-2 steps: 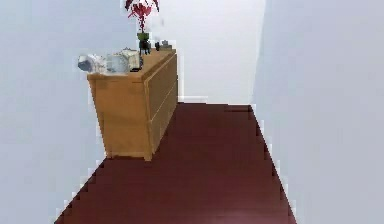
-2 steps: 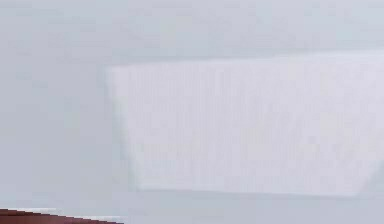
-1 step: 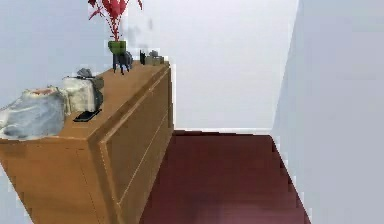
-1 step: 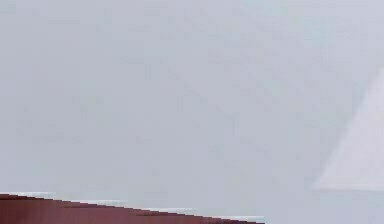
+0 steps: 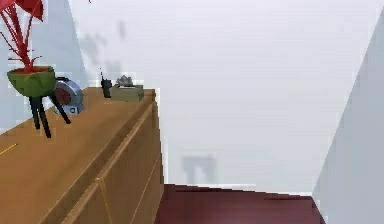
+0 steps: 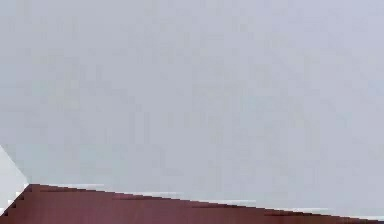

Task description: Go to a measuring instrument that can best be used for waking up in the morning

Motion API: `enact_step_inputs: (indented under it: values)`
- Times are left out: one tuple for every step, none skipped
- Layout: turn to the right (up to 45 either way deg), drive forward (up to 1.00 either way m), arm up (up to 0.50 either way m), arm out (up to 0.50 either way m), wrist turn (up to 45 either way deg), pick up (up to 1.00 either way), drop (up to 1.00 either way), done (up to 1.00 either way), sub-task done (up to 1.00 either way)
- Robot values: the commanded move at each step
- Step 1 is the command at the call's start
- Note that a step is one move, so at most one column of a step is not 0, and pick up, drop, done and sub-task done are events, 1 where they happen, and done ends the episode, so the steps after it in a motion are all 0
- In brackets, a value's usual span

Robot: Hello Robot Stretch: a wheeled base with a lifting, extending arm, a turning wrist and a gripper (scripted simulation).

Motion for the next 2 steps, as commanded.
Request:
enact_step_inputs:
  values:
    - [-6.0, 0.0, 0.0, 0.0, 0.0, 0.0, 0.0, 0.0, 0.0]
    - [0.0, 0.5, 0.0, 0.0, 0.0, 0.0, 0.0, 0.0, 0.0]
